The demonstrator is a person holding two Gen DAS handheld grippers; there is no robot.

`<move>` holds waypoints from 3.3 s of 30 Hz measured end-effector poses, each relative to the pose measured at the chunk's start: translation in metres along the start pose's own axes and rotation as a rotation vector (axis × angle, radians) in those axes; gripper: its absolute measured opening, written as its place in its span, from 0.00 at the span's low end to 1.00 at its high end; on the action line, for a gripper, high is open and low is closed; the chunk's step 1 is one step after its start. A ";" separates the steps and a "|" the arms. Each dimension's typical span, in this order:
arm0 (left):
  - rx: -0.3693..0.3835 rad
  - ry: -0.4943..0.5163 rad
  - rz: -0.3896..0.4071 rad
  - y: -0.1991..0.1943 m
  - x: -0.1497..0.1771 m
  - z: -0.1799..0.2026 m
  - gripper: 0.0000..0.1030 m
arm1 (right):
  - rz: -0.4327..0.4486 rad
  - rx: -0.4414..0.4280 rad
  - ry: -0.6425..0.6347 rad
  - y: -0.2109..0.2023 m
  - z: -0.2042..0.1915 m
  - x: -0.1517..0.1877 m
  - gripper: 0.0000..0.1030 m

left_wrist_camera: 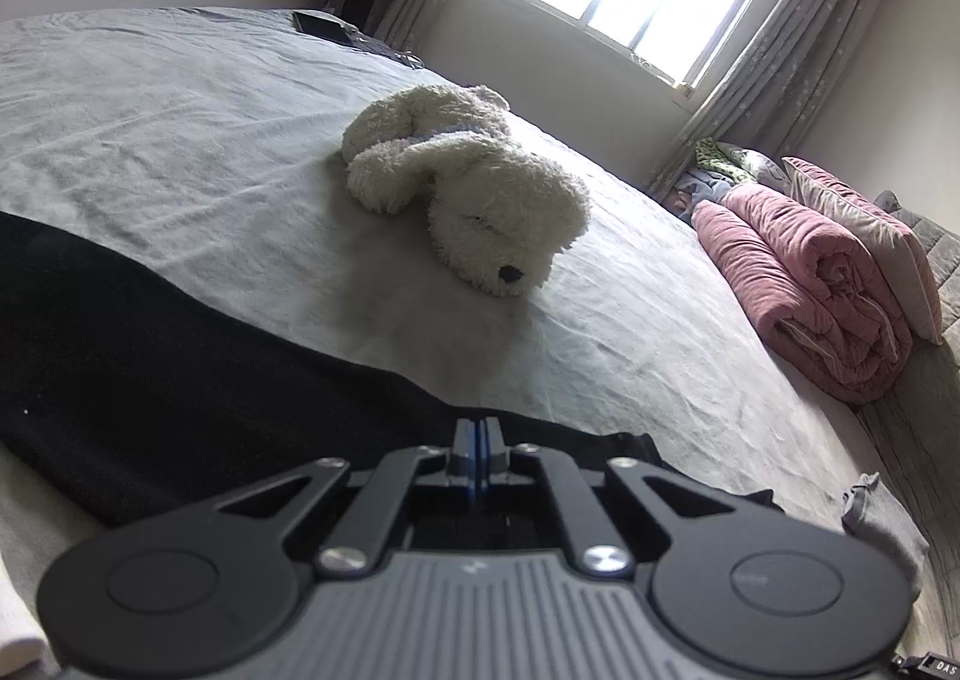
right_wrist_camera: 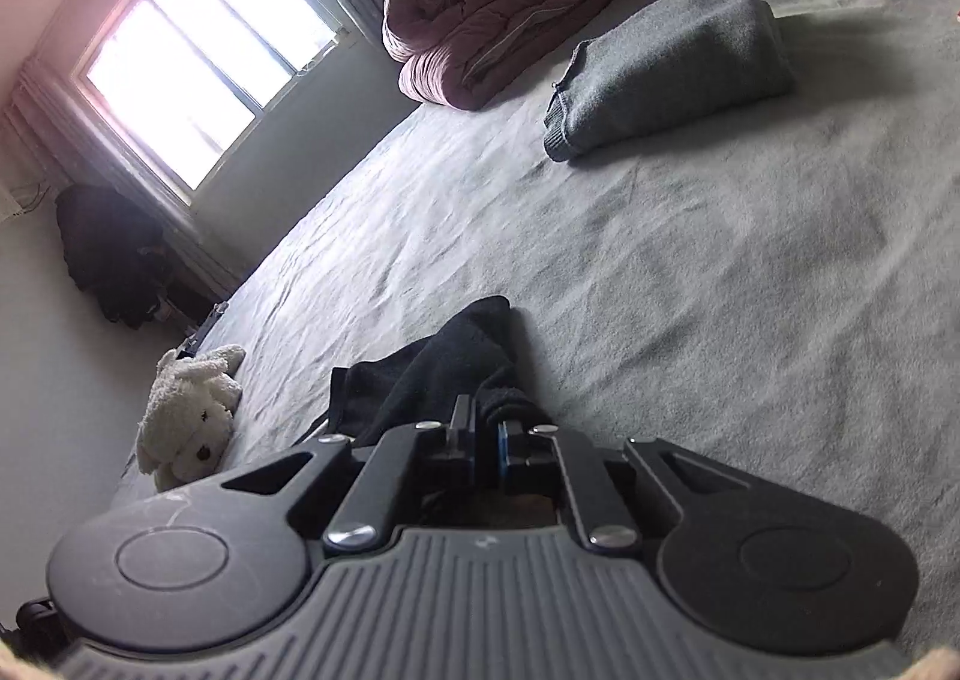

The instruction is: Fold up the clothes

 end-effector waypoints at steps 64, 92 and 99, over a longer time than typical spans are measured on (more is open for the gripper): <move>0.148 -0.146 -0.136 0.032 0.008 0.011 0.35 | -0.085 -0.038 -0.061 0.085 0.005 -0.036 0.12; 0.042 -0.058 -0.015 0.032 0.018 0.002 0.19 | 0.027 0.059 -0.216 0.083 -0.005 -0.032 0.10; 0.091 -0.118 -0.142 0.019 0.012 0.003 0.43 | -0.006 0.058 -0.222 0.060 -0.011 -0.042 0.35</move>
Point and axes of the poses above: each gripper's, at about its wrist camera, not at the fingertips, and y roughly the way its jaws point, z to its right, x to its underside, the point moved 6 cm from there along y, roughly the way its jaws point, and after that the axes turned 8 degrees about -y, right-handed, at the moved point
